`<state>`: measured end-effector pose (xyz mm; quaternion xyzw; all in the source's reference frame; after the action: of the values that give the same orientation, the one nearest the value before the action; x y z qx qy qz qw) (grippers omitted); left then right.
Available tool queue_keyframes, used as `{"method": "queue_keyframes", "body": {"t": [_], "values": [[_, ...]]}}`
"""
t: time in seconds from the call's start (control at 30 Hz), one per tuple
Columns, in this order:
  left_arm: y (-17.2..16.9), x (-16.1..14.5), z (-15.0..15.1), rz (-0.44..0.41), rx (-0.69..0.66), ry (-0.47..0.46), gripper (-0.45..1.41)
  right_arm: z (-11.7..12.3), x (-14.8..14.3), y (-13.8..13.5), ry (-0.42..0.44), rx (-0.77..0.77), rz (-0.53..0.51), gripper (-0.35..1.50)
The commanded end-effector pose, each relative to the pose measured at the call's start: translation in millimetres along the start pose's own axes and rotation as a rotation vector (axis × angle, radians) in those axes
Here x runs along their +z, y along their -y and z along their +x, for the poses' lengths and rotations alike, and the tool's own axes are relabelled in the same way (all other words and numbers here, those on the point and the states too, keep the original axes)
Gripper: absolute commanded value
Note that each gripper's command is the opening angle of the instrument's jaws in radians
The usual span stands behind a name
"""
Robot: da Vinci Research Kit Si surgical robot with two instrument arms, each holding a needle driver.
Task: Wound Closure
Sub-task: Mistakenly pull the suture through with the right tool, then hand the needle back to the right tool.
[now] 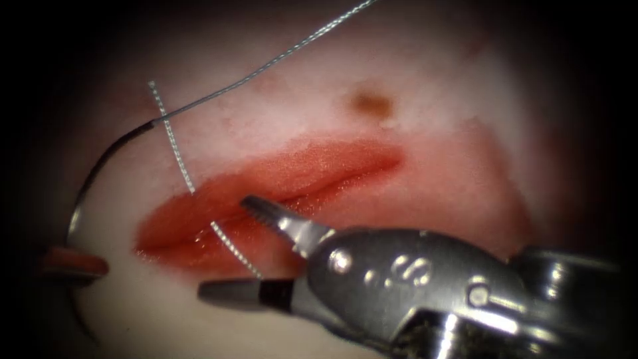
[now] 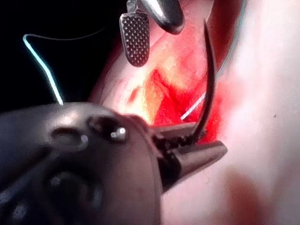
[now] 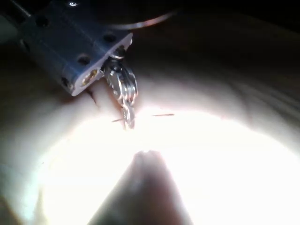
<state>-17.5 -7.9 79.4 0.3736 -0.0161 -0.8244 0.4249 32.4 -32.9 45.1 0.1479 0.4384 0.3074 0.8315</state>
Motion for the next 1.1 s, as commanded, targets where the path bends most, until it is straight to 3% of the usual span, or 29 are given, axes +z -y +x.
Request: {"method": "queue_keyframes", "body": {"t": [0.03,0.13,0.17,0.2,0.3,0.4,0.53,0.7,1.1], "values": [[1.2,0.1,-0.4,0.031,-0.003,-0.023,-0.45,0.9,0.2,-0.4,-0.013,-0.006,0.004,0.91],[1.9,1.3,-0.2,0.141,0.0,-0.085,-0.45,0.6,-0.2,-1.6,-0.046,0.048,0.037,0.94],[2.3,2.3,-0.2,0.234,-0.004,-0.14,-0.45,0.0,-0.6,-2.4,-0.109,0.083,0.073,0.86],[2.3,2.3,-0.2,0.234,-0.004,-0.14,-0.45,0.0,-0.6,-2.4,-0.109,0.083,0.073,0.86],[2.6,3.7,-0.1,0.328,0.011,-0.218,-0.45,-0.9,-1.0,-3.5,-0.224,0.173,0.113,0.62],[2.7,4.6,0.1,0.375,0.019,-0.255,-0.45,-1.3,-1.3,-4.5,-0.312,0.279,0.165,0.61],[3.2,5.6,0.6,0.471,0.026,-0.302,-0.45,-1.8,-1.6,-5.7,-0.36,0.324,0.176,0.59],[4.9,6.1,1.7,0.581,-0.013,-0.374,-0.45,-2.4,-1.3,-6.9,-0.394,0.366,0.106,0.59],[5.6,6.5,2.4,0.6,-0.059,-0.411,-0.45,-1.5,0.1,-7.5,-0.429,0.38,0.084,0.44]]}}
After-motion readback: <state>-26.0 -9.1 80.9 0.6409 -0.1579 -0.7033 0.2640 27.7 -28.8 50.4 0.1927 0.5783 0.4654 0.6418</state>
